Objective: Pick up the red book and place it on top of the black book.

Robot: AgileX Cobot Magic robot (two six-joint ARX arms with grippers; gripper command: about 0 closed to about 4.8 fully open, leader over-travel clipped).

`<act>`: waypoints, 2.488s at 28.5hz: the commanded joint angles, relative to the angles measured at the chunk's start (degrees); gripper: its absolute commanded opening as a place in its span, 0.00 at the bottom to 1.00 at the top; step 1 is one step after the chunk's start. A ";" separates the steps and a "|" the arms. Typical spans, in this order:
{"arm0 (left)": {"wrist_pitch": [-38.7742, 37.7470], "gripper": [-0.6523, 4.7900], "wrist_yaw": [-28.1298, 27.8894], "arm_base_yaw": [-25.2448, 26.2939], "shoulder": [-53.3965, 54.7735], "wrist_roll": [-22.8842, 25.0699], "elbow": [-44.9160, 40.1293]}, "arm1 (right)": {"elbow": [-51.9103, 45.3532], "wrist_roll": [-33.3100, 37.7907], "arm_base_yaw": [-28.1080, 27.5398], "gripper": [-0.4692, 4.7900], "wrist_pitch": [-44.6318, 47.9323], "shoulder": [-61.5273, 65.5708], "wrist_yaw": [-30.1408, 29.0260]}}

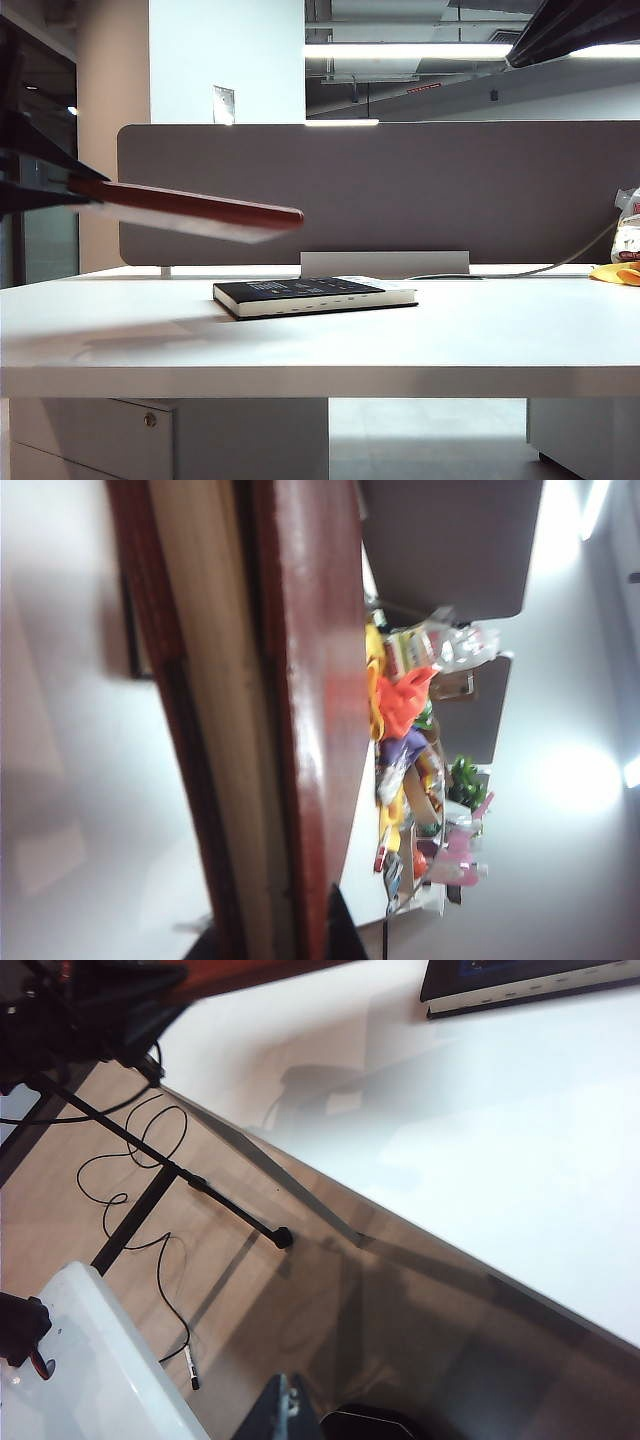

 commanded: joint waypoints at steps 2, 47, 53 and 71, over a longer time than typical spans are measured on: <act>4.68 0.11 0.90 -3.93 5.18 1.07 4.00 | 0.20 -0.33 0.04 0.09 0.35 -0.15 0.02; -11.23 0.11 -8.83 -14.91 37.31 -0.83 38.60 | 0.20 -0.31 0.02 0.09 -2.45 -0.15 1.33; -9.99 0.11 -9.31 -15.93 39.71 -2.16 39.78 | 0.20 -0.31 0.02 0.09 -2.45 -0.15 1.36; -21.79 0.52 -11.15 -15.91 40.48 1.38 44.44 | 0.20 -0.28 0.04 0.09 -2.49 -0.15 1.25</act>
